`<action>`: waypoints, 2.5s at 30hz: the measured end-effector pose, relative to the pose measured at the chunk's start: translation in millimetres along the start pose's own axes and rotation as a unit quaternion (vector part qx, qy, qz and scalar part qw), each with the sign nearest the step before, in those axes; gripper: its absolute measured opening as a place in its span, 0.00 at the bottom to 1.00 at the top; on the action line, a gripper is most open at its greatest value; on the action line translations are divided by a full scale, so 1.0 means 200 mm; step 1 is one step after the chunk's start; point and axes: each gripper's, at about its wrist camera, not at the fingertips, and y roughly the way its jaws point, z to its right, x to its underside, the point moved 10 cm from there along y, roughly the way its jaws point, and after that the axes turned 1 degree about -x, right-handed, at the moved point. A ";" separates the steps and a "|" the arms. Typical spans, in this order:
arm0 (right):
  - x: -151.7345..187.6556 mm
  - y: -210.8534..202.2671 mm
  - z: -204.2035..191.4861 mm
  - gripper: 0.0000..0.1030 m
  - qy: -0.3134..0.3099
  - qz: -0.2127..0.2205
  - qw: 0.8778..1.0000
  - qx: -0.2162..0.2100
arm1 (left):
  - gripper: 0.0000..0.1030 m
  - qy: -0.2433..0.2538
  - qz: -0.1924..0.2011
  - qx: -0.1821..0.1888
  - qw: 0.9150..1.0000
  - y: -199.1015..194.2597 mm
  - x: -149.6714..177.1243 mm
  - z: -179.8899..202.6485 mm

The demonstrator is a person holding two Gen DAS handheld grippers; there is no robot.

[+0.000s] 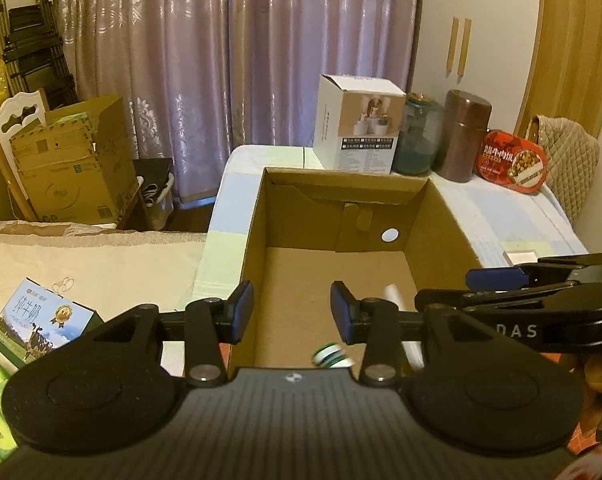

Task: Organize rigid objects
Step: 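Open the left gripper to drop the bottle while the right gripper releases the remote, then move both tools back over the table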

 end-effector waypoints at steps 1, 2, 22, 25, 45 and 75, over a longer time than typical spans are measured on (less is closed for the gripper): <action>0.00 -0.02 0.00 0.57 -0.003 0.003 1.000 0.000 | 0.36 -0.002 0.002 -0.001 1.000 -0.02 0.00 0.00; 0.00 -0.04 0.00 0.57 -0.005 0.005 1.000 0.000 | 0.36 -0.005 0.005 -0.002 1.000 -0.04 -0.01 0.00; 0.27 -0.77 0.25 0.61 0.039 0.036 0.996 0.066 | 0.46 -0.050 0.028 0.016 0.998 -0.53 0.12 0.29; 0.36 -0.90 0.33 0.62 0.044 0.043 0.995 0.084 | 0.52 -0.055 0.032 0.026 0.998 -0.59 0.16 0.38; 0.70 -1.43 0.90 0.65 0.130 0.070 0.973 0.179 | 0.79 0.009 0.038 0.110 0.993 -0.67 0.30 1.12; 0.82 -1.05 1.41 0.65 0.134 0.046 0.970 0.198 | 0.81 0.084 -0.015 0.140 0.986 0.08 0.37 1.61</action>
